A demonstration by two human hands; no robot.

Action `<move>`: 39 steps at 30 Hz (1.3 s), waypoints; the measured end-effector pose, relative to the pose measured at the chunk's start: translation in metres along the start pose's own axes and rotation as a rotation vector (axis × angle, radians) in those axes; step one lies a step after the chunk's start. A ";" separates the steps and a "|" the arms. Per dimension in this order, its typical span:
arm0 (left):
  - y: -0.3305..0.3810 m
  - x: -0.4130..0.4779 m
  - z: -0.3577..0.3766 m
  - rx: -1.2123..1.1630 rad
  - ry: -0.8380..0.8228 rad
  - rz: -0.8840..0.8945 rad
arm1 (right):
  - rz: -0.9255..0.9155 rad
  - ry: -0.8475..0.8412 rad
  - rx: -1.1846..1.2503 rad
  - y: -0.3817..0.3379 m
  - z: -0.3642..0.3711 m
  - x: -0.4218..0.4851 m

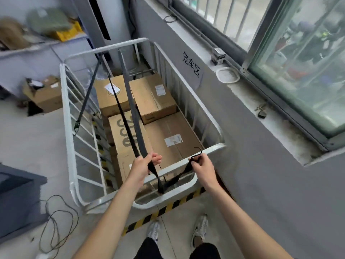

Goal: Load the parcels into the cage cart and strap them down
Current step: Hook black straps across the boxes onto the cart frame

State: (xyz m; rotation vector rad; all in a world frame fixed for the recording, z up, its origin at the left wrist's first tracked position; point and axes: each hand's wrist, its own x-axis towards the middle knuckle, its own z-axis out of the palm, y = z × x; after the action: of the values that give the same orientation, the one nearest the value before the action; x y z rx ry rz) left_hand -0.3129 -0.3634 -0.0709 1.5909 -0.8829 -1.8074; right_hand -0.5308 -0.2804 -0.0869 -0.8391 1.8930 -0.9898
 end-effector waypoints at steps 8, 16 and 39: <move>-0.056 -0.020 0.050 0.134 0.157 -0.084 | -0.005 -0.260 -0.139 0.034 0.001 0.018; -0.085 -0.021 0.077 0.271 0.271 -0.064 | 0.068 -0.332 -0.054 0.049 0.012 0.023; -0.089 0.001 0.079 0.287 0.111 -0.085 | 0.063 -0.433 -0.129 0.014 -0.015 0.078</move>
State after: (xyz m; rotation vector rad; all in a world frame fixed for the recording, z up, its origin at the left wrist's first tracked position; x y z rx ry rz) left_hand -0.3906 -0.3001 -0.1356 1.9130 -1.0744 -1.6877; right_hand -0.5810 -0.3332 -0.1217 -0.9742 1.6076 -0.5925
